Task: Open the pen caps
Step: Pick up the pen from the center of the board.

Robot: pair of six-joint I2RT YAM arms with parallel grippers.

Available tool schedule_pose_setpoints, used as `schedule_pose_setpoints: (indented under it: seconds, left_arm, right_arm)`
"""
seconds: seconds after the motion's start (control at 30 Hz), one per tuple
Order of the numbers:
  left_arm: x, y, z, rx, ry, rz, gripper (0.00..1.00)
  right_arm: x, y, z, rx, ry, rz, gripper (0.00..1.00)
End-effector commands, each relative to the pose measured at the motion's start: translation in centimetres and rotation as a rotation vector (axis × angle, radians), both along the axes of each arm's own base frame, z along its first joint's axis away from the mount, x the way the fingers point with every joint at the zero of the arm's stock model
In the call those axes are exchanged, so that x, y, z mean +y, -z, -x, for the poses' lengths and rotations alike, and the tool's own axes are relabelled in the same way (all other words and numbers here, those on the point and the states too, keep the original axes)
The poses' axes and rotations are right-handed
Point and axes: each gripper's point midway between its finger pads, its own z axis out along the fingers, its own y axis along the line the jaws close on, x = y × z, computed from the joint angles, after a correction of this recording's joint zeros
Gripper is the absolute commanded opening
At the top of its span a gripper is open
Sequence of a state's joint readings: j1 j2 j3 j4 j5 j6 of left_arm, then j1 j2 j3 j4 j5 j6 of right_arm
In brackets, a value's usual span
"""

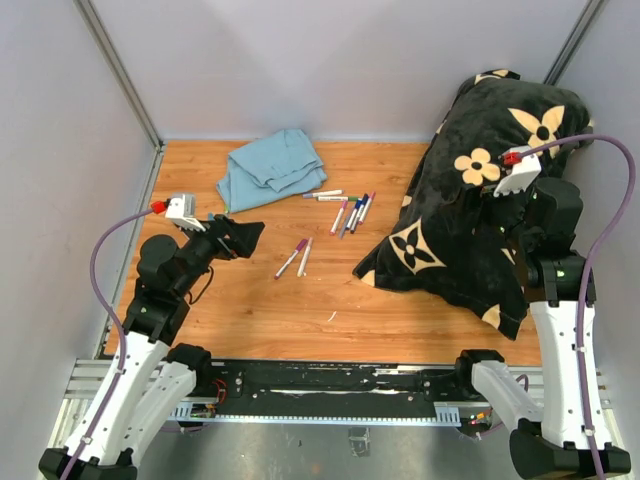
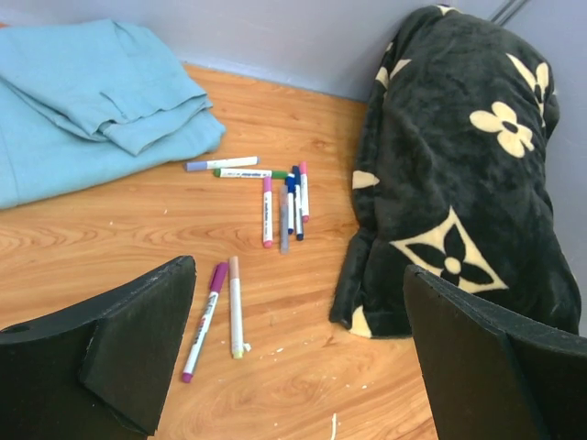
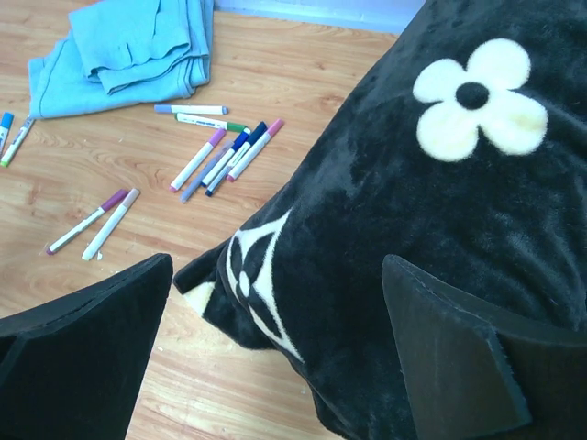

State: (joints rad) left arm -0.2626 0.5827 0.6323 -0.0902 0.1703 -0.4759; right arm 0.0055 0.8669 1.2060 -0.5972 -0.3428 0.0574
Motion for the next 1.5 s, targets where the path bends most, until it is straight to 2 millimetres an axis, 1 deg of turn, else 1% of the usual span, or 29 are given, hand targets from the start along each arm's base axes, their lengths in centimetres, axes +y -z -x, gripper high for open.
schedule_pose_setpoints:
  seconds: [0.0, 0.1, 0.2, 0.27, 0.3, 0.37, 0.43, 0.47, 0.57, 0.63, 0.73, 0.83, 0.93, 1.0, 1.1, 1.13, 1.17, 1.23, 1.3, 1.33, 1.47]
  left_arm:
    - [0.1, -1.5, 0.3, -0.06, 0.01, 0.018, 0.99]
    - [0.3, -1.4, 0.1, -0.063, -0.002, 0.009, 0.99]
    - [0.4, -1.0, -0.3, -0.06, -0.013, -0.002, 0.99]
    - [0.7, -0.6, -0.7, -0.053, -0.029, -0.011, 0.99]
    - [0.8, -0.4, -0.9, -0.05, -0.038, -0.017, 0.99]
    - [1.3, 0.4, -1.6, -0.038, -0.071, -0.034, 0.99]
    - [1.9, 1.3, -2.4, -0.019, -0.108, -0.052, 0.99]
    - [2.2, 1.8, -2.8, -0.005, -0.122, -0.061, 0.99]
    - [3.5, 3.2, -4.0, 0.044, -0.154, -0.054, 0.99]
    - [4.3, 4.3, -4.9, 0.08, -0.169, -0.032, 0.99]
    - [5.6, 6.2, -6.2, 0.136, -0.216, -0.023, 0.99]
    - [6.9, 8.2, -7.6, 0.211, -0.261, -0.015, 0.96]
    - [9.0, 10.4, -9.0, 0.284, -0.341, -0.013, 0.95]
    - [10.4, 11.5, -9.8, 0.333, -0.403, -0.02, 0.92]
    - [13.2, 13.3, -10.7, 0.412, -0.537, -0.067, 0.89]
    - [14.3, 13.9, -10.8, 0.44, -0.59, -0.087, 0.88]
    - [15.6, 14.8, -10.9, 0.478, -0.657, -0.111, 0.83]
    - [17.0, 15.7, -10.9, 0.534, -0.717, -0.121, 0.8]
    - [18.0, 16.0, -11.2, 0.564, -0.742, -0.121, 0.78]
    - [18.2, 16.0, -11.3, 0.573, -0.744, -0.124, 0.75]
    - [19.0, 15.0, -12.4, 0.578, -0.736, -0.168, 0.74]
  right_arm:
    - [-0.9, -1.1, -0.1, -0.046, 0.064, -0.032, 0.98]
    - [-0.4, -1.1, 0.1, -0.048, 0.035, -0.046, 0.98]
    - [1.1, -1.2, 0.3, -0.071, -0.055, -0.058, 0.98]
    - [3.1, -1.4, 0.8, -0.106, -0.182, -0.059, 0.98]
    - [4.7, -1.2, 1.3, -0.119, -0.287, -0.063, 0.98]
    - [7.0, -0.8, 2.1, -0.143, -0.429, -0.043, 0.99]
    - [9.1, 0.2, 2.7, -0.162, -0.552, 0.033, 0.99]
    - [9.8, 0.8, 2.8, -0.167, -0.596, 0.083, 0.99]
    - [11.2, 3.1, 2.2, -0.159, -0.673, 0.199, 0.98]
    - [12.2, 4.5, 1.7, -0.146, -0.727, 0.197, 0.98]
    - [13.6, 6.7, 0.8, -0.131, -0.773, 0.149, 0.98]
    - [14.1, 8.8, 0.9, -0.07, -0.814, 0.17, 0.98]
    - [14.4, 10.1, 2.0, -0.031, -0.861, 0.188, 0.98]
    - [14.3, 10.5, 2.3, -0.039, -0.868, 0.211, 0.98]
    - [14.0, 10.7, 2.4, -0.044, -0.854, 0.231, 0.98]
    - [13.8, 10.7, 2.3, -0.047, -0.849, 0.239, 0.98]
    - [13.7, 10.7, 2.3, -0.05, -0.844, 0.249, 0.98]
    - [13.4, 10.9, 2.1, -0.055, -0.83, 0.272, 0.98]
    - [13.3, 11.1, 2.0, -0.063, -0.822, 0.294, 0.98]
    - [13.2, 11.1, 2.0, -0.067, -0.82, 0.304, 0.98]
    - [13.1, 11.4, 1.9, -0.073, -0.81, 0.329, 0.98]
